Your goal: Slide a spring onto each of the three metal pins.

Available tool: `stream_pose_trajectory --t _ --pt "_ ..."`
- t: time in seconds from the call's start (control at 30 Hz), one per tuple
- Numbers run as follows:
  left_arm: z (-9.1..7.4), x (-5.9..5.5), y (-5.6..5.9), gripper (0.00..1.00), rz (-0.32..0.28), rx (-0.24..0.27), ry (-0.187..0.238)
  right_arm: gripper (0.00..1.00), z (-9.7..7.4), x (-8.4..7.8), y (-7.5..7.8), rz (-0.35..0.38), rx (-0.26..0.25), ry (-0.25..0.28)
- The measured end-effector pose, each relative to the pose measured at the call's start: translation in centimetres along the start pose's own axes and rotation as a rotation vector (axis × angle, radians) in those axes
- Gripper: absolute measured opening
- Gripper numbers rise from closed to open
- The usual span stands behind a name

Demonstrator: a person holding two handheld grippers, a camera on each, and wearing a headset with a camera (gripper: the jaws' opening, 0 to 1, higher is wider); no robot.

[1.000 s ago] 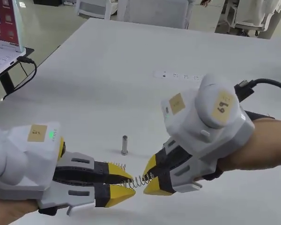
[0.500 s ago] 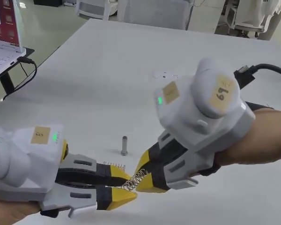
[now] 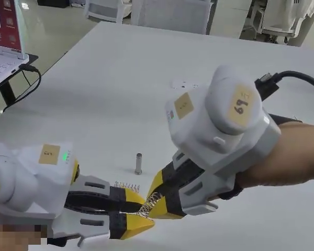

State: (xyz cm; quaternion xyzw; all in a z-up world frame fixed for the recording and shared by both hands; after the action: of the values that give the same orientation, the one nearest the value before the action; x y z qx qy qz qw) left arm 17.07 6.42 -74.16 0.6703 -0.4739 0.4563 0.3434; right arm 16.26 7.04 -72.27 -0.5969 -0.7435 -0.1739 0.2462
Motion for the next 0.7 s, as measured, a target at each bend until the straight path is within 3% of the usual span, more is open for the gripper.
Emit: stream_pose_trajectory --t 0.2,0.7 --pt "0.03 -0.05 0.03 0.04 -0.009 -0.001 -0.004 0.08 0.0 -0.03 -0.06 0.0 0.004 -0.002" --pt "-0.22 -0.28 -0.38 0.21 -0.047 0.023 0.0 0.08 -0.29 -1.0 0.58 0.009 -0.017 -0.032"
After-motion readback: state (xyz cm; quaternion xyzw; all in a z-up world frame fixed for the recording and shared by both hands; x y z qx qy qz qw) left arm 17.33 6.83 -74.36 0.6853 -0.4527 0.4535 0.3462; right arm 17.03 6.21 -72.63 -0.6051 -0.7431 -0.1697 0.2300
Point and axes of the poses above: the centre of the closed fingertips' face, and the gripper's own axes: z roughly forward along the fingers, y roughly to its right, x roughly out of its top, the point moved 1 cm from there along -z, roughly backward along the fingers, and after that the axes turned 3 degrees about z, right-handed, at the moved point
